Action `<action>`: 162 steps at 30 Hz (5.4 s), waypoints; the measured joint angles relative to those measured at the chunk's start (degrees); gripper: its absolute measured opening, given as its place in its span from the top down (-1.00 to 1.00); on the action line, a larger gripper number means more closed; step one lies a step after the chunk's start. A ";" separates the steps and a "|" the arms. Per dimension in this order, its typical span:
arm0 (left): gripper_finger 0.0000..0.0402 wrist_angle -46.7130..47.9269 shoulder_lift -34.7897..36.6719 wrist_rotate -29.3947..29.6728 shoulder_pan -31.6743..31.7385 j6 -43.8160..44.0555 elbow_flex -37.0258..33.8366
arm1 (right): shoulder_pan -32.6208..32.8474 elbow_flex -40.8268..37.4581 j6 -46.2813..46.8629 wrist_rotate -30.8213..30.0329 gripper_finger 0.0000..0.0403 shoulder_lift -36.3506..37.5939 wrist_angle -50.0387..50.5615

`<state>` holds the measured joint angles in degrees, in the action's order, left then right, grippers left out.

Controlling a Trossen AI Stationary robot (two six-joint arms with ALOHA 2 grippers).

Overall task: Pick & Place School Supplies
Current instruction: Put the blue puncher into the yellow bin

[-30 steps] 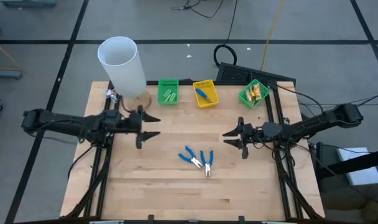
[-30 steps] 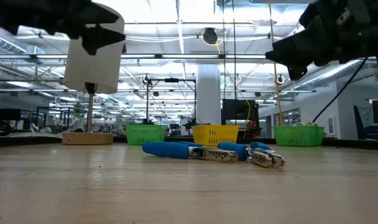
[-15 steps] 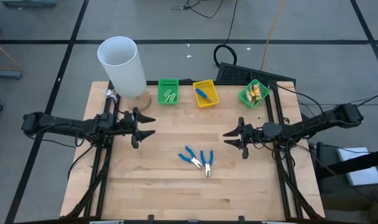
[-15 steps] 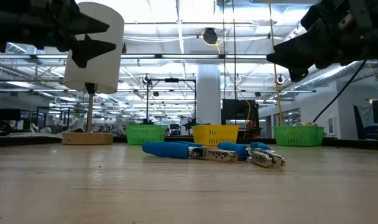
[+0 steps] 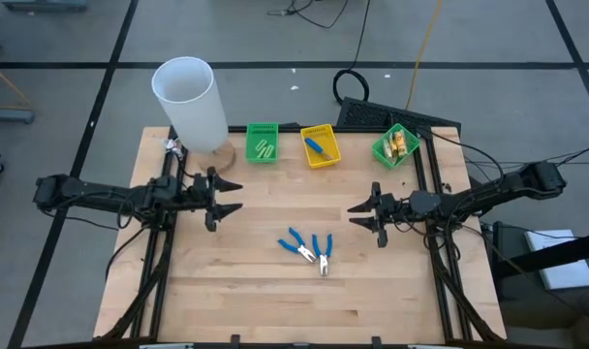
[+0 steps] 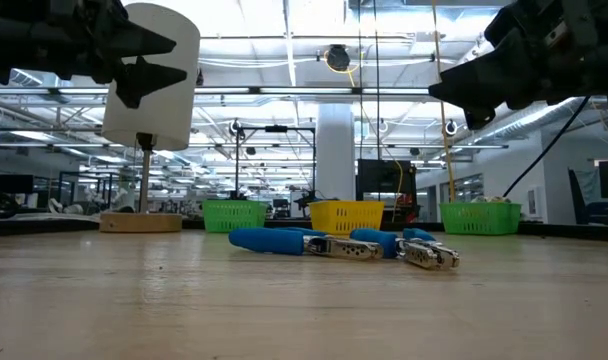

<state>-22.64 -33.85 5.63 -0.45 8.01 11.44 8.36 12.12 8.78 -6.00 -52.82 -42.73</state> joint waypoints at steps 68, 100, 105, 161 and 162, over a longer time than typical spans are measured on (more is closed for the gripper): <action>-0.42 21.42 -64.83 9.90 -19.66 -6.52 36.94 | 3.88 -0.04 4.50 -3.20 0.42 -4.64 -6.90; -0.17 16.18 -71.48 -3.04 -12.18 -7.74 36.94 | 3.87 -0.02 5.09 -3.34 0.42 -6.36 -7.60; 0.15 14.92 -71.47 -2.35 -12.09 -6.15 36.88 | 3.87 -0.02 5.11 -3.41 0.42 -6.36 -7.60; 0.76 21.64 -60.18 7.93 -12.74 -11.21 36.83 | 3.23 0.00 7.02 -6.24 0.42 -20.52 -22.46; 0.76 21.64 -60.17 7.93 -12.74 -11.21 36.83 | 3.23 0.02 6.97 -6.25 0.42 -20.52 -22.46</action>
<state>-0.99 -94.02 13.56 -13.19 -3.20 48.27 11.60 12.14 15.74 -12.25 -73.34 -65.19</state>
